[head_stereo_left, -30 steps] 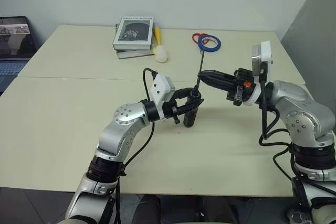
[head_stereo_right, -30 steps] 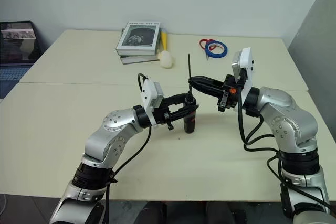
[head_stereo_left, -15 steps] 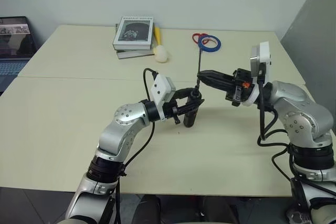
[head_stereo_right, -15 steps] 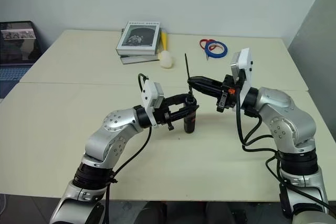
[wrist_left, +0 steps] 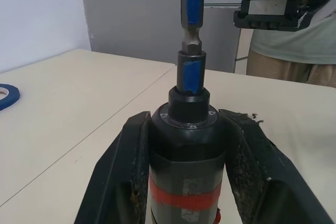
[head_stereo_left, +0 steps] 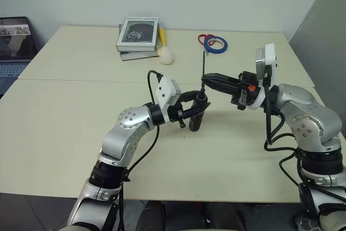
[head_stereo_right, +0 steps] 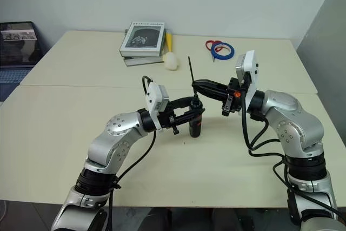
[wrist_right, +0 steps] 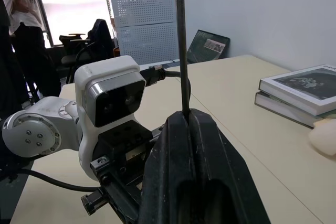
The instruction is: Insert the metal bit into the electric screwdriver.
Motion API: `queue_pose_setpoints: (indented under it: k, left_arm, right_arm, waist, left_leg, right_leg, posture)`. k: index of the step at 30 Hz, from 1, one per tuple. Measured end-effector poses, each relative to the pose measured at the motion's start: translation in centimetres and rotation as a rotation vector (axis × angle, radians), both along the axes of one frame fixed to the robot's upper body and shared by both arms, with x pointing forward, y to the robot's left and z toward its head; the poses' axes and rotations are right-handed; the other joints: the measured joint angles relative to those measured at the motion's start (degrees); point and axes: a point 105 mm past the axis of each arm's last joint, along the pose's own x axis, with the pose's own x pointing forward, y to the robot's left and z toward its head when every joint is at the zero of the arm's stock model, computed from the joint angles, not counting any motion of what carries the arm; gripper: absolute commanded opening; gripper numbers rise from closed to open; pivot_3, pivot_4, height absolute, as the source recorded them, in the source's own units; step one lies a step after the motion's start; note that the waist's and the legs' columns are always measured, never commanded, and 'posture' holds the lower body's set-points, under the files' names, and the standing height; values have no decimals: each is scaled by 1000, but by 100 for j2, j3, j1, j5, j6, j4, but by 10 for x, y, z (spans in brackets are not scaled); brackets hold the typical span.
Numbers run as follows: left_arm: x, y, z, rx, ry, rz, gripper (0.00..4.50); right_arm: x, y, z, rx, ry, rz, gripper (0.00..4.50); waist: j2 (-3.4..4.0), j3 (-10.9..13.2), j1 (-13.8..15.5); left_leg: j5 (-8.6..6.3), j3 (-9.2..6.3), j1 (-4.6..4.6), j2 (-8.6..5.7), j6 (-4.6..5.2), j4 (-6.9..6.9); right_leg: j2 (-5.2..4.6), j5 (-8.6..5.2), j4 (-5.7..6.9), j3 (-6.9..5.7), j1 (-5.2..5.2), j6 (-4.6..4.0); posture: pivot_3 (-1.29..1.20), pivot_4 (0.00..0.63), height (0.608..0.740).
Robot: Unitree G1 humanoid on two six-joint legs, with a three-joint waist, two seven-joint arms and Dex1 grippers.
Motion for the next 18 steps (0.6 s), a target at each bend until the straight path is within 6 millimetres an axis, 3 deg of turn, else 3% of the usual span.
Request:
queue_pose_setpoints:
  k: [18]
  left_arm:
    - [0,0,0,2,0,-2,1636]
  right_arm:
    - [-2,-3,-1,-33,-23,10,0]
  waist:
    - [0,0,0]
  left_leg:
    - [0,0,0,0,0,-2]
  right_leg:
    - [0,1,-12,0,3,1]
  posture:
    - [0,150,740]
